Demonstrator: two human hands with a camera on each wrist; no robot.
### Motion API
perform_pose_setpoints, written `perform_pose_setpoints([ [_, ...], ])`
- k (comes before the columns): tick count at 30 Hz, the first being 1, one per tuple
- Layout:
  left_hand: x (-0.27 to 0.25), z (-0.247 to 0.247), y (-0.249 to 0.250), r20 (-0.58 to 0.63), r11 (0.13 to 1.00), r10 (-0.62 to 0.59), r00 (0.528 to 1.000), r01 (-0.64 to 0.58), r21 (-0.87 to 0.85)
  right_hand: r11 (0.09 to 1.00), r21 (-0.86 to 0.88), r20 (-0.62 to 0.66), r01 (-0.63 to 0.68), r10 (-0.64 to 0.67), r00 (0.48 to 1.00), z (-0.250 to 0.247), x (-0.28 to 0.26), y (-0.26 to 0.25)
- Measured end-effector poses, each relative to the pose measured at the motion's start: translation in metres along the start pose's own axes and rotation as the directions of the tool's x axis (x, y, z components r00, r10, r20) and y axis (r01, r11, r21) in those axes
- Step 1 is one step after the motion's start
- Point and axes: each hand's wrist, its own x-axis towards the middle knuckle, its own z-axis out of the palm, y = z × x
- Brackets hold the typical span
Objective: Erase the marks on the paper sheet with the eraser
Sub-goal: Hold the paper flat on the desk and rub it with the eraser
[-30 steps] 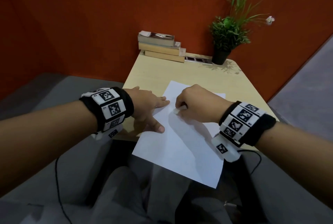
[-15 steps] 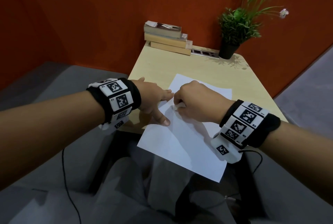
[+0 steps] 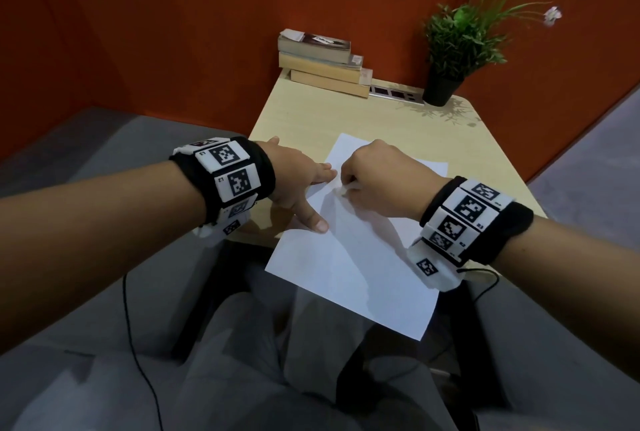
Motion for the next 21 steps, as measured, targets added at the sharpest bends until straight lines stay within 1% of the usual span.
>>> perform_pose_setpoints([
  [3,0.003,0.003,-0.004,-0.007,1.0,0.003,1.0,-0.003,-0.019,0.998,0.002,0.025,0.063,-0.063,0.998,0.001,-0.003,-0.007],
  [7,0.003,0.002,-0.002,0.007,1.0,0.002,1.0,-0.002,0.008,1.0,0.012,0.0,0.014,-0.014,1.0,-0.001,0.001,0.0],
  [12,0.006,0.003,-0.004,0.001,1.0,-0.009,1.0,0.009,-0.004,0.992,0.067,0.02,0.111,-0.113,0.993,-0.001,-0.003,-0.01],
  [16,0.001,-0.001,0.0,0.006,1.0,-0.005,1.0,0.005,0.017,0.998,0.049,0.01,0.029,-0.03,1.0,-0.002,-0.001,-0.003],
  [20,0.002,0.002,-0.001,0.006,1.0,-0.02,1.0,0.02,0.006,0.989,0.097,0.02,0.112,-0.114,0.993,-0.003,-0.008,-0.014],
  [21,0.001,0.001,-0.001,0.006,1.0,-0.016,1.0,0.016,0.004,0.989,0.102,0.028,0.11,-0.113,0.993,-0.004,-0.008,-0.014],
])
